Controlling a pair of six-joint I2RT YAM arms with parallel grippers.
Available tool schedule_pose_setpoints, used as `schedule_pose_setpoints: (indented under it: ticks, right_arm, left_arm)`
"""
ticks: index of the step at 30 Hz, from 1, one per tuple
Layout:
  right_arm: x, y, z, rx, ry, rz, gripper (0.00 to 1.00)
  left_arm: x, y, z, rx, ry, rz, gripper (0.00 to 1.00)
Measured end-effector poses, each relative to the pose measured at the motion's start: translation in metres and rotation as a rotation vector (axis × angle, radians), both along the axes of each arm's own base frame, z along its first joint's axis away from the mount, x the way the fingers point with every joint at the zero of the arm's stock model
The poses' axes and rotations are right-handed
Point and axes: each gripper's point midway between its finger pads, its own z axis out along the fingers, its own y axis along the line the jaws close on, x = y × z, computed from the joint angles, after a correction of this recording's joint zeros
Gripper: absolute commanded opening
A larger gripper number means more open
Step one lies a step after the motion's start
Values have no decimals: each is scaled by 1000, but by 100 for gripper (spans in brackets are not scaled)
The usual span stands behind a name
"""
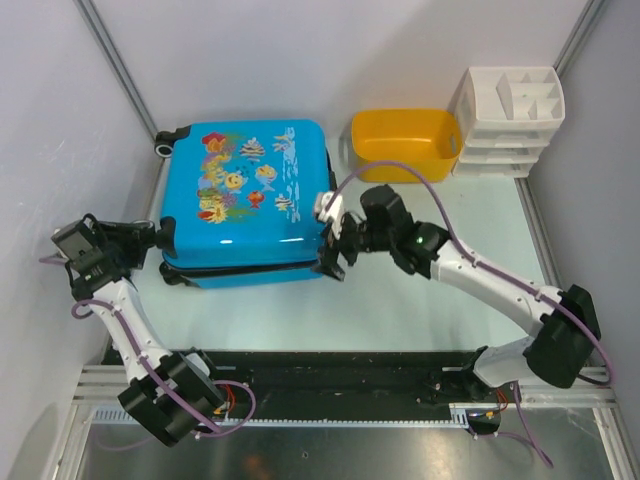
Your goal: Open, take out, and arrange the luggage
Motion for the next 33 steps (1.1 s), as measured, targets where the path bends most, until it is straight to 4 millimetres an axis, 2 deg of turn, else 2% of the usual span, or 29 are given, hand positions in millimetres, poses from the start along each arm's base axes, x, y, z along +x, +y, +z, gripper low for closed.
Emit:
schedule_pose_setpoints:
  ticks: [3, 6, 9, 12, 14, 15, 17, 20, 23, 26, 28, 29, 30, 33]
  right_arm:
    - [-38, 9, -6, -30, -46, 107, 87]
    - [-63, 14, -11, -57, -113, 178, 86]
    - [-78, 24, -15, -78, -177, 219, 87]
    - [-80, 35, -19, -99, -258, 215, 87]
    - [-71, 46, -21, -109, -326, 186, 85]
    - [-66, 50, -23, -116, -353, 171, 81]
    - [-48, 60, -30, -137, -421, 119, 79]
    - [-21, 69, -44, -183, -509, 42, 84]
    - [7, 75, -49, -219, -623, -43, 85]
    - [23, 79, -53, -245, -710, -98, 85]
    - [30, 79, -52, -252, -748, -121, 87]
    - [33, 78, -50, -254, -765, -131, 87]
    - [36, 78, -47, -251, -784, -143, 88]
    - [45, 75, -37, -234, -825, -180, 89]
  left_arm:
    - [2, -9, 10, -66, -28, -10, 0]
    - [8, -20, 31, -120, -83, -35, 0]
    - [14, -29, 56, -149, -141, -70, 0]
    - [18, -41, 79, -178, -191, -115, 0]
    - [20, -46, 88, -195, -210, -136, 0]
    - [21, -47, 92, -206, -218, -143, 0]
    - [23, -48, 97, -220, -227, -151, 0]
    - [26, -48, 104, -234, -236, -156, 0]
    - [29, -47, 109, -239, -243, -158, 0]
    - [31, -50, 110, -257, -245, -169, 3]
    - [32, -50, 110, -269, -243, -172, 10]
    - [33, -50, 109, -274, -242, -173, 16]
    - [34, -50, 109, -278, -240, -174, 34]
    - [36, -49, 108, -274, -239, -176, 54]
